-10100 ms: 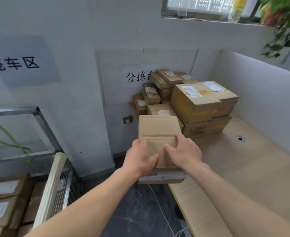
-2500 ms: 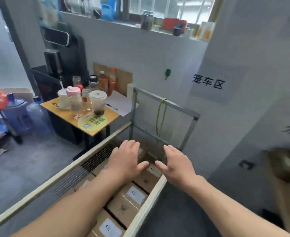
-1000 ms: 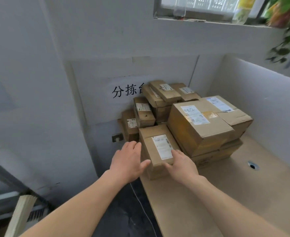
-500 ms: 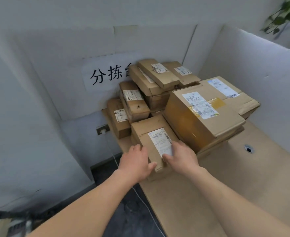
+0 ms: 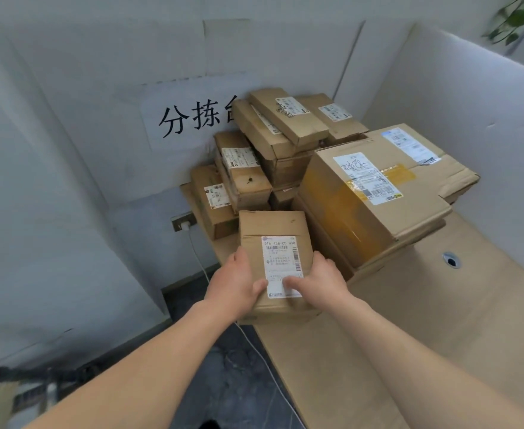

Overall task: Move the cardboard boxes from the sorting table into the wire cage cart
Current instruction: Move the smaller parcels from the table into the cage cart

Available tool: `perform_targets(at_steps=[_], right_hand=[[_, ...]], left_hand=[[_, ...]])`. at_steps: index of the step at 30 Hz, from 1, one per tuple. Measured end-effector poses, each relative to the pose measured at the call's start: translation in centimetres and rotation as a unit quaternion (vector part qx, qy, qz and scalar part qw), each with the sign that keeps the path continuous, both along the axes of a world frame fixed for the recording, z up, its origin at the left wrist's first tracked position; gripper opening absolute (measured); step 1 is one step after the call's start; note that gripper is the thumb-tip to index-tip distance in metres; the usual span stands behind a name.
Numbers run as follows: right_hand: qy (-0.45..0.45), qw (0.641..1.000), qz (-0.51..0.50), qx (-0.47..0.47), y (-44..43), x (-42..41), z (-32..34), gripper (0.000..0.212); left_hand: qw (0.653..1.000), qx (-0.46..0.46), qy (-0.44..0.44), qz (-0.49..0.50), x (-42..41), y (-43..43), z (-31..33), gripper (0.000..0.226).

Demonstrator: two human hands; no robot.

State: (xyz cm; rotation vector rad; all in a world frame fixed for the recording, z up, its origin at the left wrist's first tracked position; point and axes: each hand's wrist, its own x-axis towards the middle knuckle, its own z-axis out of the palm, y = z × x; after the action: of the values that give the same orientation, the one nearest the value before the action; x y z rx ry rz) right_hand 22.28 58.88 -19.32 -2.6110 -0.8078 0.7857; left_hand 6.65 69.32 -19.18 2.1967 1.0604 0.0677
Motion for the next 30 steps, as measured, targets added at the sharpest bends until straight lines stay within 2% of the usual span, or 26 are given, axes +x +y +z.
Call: perform_targets(at_steps=[2,6,9,13,16,22,30], right_hand=[[0.026,0.999,-0.010,0.022,-0.1,-0.3,-0.3,0.068],[0.037,0.999,-0.012,0.034,-1.7,-1.1,-0.8,0.076],[0.043,0.999,-0.008,0.031,-3.4,-1.8,-1.0,0.075],[0.053,0.998,0.005,0.021,-5.9,-3.0,-1.0,0.071],[0.050,0.998,0.031,0.021,-8.4,-4.1,-0.9,0.069],[0.054,0.993,0.096,0.053,-12.8,-7.2,-0.4,0.060],[0.073,0.972,0.205,0.086,-12.6,-14.0,1.7,0.054]], left_hand=[[1.000,-0.005,-0.005,0.004,0.0,-0.5,-0.1,0.068],[0.999,-0.013,-0.012,0.029,-1.0,-2.2,-0.5,0.069],[0.997,-0.035,-0.015,0.065,-2.2,-3.9,-0.6,0.070],[0.991,-0.068,-0.018,0.117,-3.7,-7.0,-0.6,0.062],[0.983,-0.087,-0.017,0.162,-5.1,-10.0,-0.5,0.054],[0.968,-0.086,-0.029,0.233,-9.4,-15.5,-0.2,0.055],[0.933,-0.046,-0.062,0.352,-18.1,-19.4,1.7,0.060]])
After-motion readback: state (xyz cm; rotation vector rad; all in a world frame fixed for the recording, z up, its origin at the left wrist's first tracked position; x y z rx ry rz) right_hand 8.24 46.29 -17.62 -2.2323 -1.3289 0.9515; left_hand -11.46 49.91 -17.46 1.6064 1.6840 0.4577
